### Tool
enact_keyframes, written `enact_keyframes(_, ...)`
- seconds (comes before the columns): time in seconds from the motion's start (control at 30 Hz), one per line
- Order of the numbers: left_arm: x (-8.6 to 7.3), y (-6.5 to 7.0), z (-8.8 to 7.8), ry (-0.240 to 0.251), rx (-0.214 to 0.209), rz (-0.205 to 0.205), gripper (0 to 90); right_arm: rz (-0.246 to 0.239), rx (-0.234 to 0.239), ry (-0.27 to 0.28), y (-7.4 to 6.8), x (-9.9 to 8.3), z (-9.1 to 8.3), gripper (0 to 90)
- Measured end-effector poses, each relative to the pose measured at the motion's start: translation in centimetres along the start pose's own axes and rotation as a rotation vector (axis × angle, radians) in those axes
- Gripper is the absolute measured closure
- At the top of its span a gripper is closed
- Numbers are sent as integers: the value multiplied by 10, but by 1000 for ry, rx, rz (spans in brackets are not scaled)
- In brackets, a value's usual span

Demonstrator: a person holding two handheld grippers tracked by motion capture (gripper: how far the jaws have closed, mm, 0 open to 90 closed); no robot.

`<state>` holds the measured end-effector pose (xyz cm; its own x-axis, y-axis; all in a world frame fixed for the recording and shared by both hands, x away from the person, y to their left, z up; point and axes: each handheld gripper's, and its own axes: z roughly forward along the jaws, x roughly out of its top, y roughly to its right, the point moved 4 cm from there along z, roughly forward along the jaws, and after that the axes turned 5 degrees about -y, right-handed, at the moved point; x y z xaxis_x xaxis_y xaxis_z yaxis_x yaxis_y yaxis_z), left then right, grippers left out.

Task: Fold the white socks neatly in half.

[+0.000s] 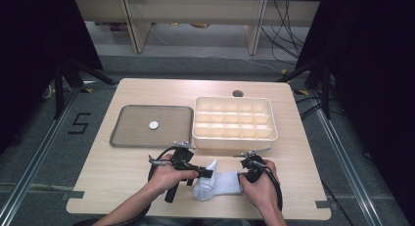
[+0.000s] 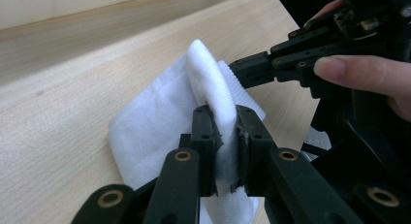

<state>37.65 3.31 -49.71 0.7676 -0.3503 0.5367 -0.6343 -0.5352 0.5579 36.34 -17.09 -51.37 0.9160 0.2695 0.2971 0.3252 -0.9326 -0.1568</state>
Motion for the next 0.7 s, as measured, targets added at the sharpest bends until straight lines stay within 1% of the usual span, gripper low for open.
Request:
enact_keyframes(0.03, 0, 0, 2, 14, -16, -4, 795, 6, 1, 3, 0, 0, 0, 900)
enact_keyframes(0.07, -1, 0, 1, -10, 3, -1, 795, 9, -1, 2, 0, 0, 0, 900)
enact_keyframes(0.1, -1, 1, 3, -5, -2, -7, 795, 25, 2, 1, -2, -1, 0, 900)
enact_keyframes(0.13, -2, 0, 4, -15, 3, 0, 795, 7, -8, -1, 0, -1, 1, 900)
enact_keyframes(0.17, -2, 1, 4, -23, 15, -4, 795, 4, -3, 0, -1, -1, 1, 900)
enact_keyframes(0.2, -2, 1, 6, -4, -5, -10, 794, -1, -6, 1, -1, -2, 1, 900)
enact_keyframes(0.23, -3, 0, 6, -18, 1, -1, 794, -9, -4, 2, -2, -2, 2, 900)
enact_keyframes(0.27, -3, 1, 9, 3, -11, -9, 794, -1, -1, -2, -3, -2, 1, 900)
enact_keyframes(0.3, -3, 1, 9, -9, -7, -3, 794, 0, -3, -2, -3, -2, 1, 900)
enact_keyframes(0.33, -4, 1, 10, -5, -10, -5, 794, 0, -2, -2, -3, -2, 1, 900)
enact_keyframes(0.37, -4, 1, 9, -21, -3, -6, 794, 1, -5, 1, -4, -2, 2, 900)
enact_keyframes(0.4, -4, 1, 10, -22, -1, -6, 794, 0, -3, 0, -4, -2, 2, 900)
enact_keyframes(0.43, -4, 0, 10, -8, -7, -9, 794, -5, -5, 0, -5, -2, 2, 900)
enact_keyframes(0.47, -4, 0, 11, -2, -13, -8, 794, -26, 4, 4, -4, -2, 2, 900)
enact_keyframes(0.53, -4, -1, 9, -21, 3, -7, 794, -19, 11, 6, -6, -2, 1, 884)
enact_keyframes(0.6, -4, -2, 9, -22, 9, -8, 793, -7, 14, 32, -6, -1, -1, 879)
enact_keyframes(0.63, -4, -2, 8, -22, 9, -8, 793, 16, 8, 32, -6, -1, -3, 883)
enact_keyframes(0.67, -4, -2, 8, -22, 9, -8, 794, 21, 16, 33, -6, -1, -5, 893)
enact_keyframes(0.7, -4, -2, 8, -22, 9, -5, 793, 18, 6, 38, -4, -2, -7, 900)
